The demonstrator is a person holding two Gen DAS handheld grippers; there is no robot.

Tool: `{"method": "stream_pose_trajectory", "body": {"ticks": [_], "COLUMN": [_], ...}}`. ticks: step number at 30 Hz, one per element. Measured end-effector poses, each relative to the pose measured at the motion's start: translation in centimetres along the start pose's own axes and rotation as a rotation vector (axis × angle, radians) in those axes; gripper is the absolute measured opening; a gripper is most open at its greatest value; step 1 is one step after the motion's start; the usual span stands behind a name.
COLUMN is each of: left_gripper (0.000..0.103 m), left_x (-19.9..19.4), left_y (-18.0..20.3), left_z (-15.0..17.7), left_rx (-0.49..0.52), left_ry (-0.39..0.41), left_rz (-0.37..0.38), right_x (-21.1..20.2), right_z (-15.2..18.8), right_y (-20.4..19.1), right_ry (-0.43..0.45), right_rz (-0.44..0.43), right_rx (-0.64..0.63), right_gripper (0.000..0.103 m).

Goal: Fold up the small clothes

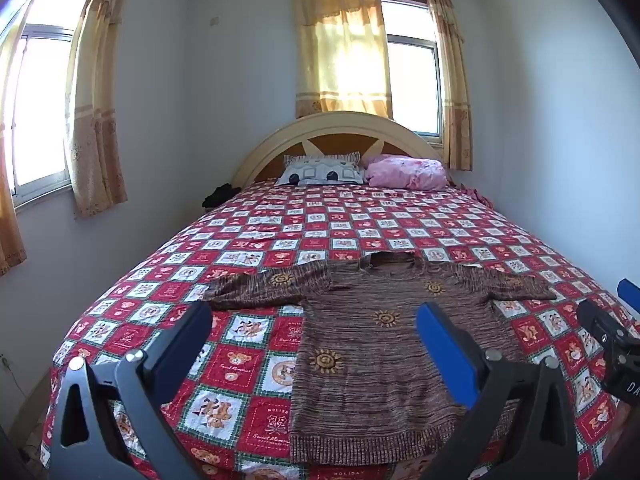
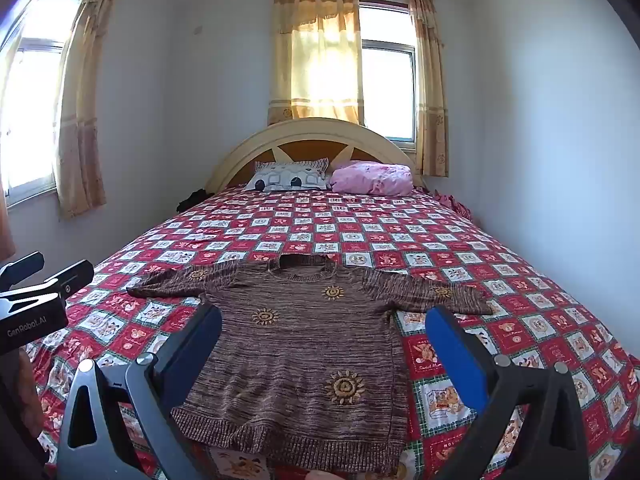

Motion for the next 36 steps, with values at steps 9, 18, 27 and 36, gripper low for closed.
{"method": "stream_pose_trajectory", "body": {"ticks": [9, 18, 27, 36], "left_gripper": [0.103, 0.103, 0.103, 0.103], "left_x": [-0.2, 0.0, 0.1, 0.1], "left_y": [1.5, 0.8, 0.7, 0.7], "left_z": [0.2, 0.3, 0.4, 0.5], "left_rx": [0.016, 0.007, 0.010, 0.007], "left_ry": [-0.007, -0.007, -0.013, -0.013], "left_rz": [-0.003, 0.011, 0.018, 0.016], "right_x": [0.3, 0.4, 0.5, 0.6], "right_z": [0.1, 0.1, 0.2, 0.3], "right_y": [0.1, 0.0, 0.1, 0.1], "right_ry": [-0.008, -0.004, -0.005, -0.007], "right_rz": [-0.008, -0.001, -0.003, -0.004], "right_rx": [-0.001, -0.001, -0.002, -0.005], "right_gripper": [0.102, 0.102, 0.102, 0.102]}}
Point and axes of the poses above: each gripper's, at about its wrist camera, not at the fingertips, and x roughly the way its jaws point, y to its right, z to its underside, the point moved 6 cm from there along x, roughly the way its jaws point, and after that the axes turned 11 degrees about -x, right-handed, at the moved point
